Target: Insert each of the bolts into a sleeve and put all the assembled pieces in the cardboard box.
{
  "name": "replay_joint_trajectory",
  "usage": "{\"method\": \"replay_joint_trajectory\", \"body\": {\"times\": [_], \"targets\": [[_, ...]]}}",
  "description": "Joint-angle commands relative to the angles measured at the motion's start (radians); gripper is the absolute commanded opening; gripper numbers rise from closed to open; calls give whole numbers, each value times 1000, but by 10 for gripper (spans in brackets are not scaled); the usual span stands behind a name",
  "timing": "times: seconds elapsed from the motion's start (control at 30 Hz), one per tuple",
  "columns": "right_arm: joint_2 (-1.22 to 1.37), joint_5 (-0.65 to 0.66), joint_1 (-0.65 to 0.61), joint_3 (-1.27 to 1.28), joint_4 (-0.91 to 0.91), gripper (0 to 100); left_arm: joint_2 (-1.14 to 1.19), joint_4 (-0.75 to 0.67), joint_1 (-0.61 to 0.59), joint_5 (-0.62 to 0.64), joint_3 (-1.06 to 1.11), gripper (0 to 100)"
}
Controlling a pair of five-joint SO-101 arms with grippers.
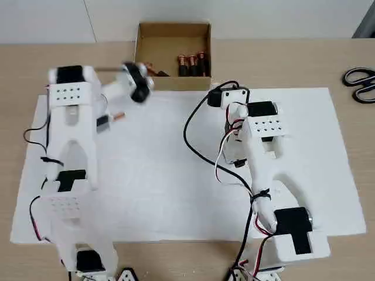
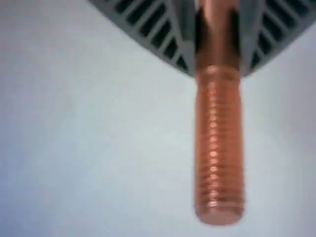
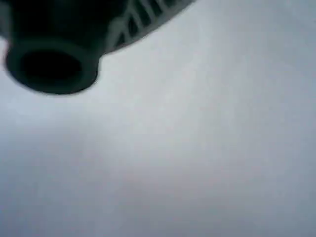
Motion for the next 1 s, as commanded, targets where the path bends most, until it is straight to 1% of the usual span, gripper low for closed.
{"method": "replay_joint_trajectory", "body": {"times": [0.0,0.1,0.2,0.27,0.37,0.43,0.73,0.87,0.97], "targets": [[-51,8,10,-6,-7,6,-68,20,28,-186,96,6],[-50,8,10,-6,-7,6,-68,20,63,-288,180,6],[-50,8,10,-6,-8,6,-68,20,98,-334,239,6],[-50,8,10,-6,-8,6,-68,20,115,-361,257,6],[-50,5,10,-6,-8,6,-66,20,124,-445,260,6],[-50,5,10,-5,-8,6,-68,20,126,-473,257,6],[-50,2,10,-5,-8,6,-69,18,129,-466,239,6],[-50,2,8,-5,-8,6,-69,18,130,-381,237,7],[-50,0,8,-5,-8,6,-69,18,130,-381,237,7]]}}
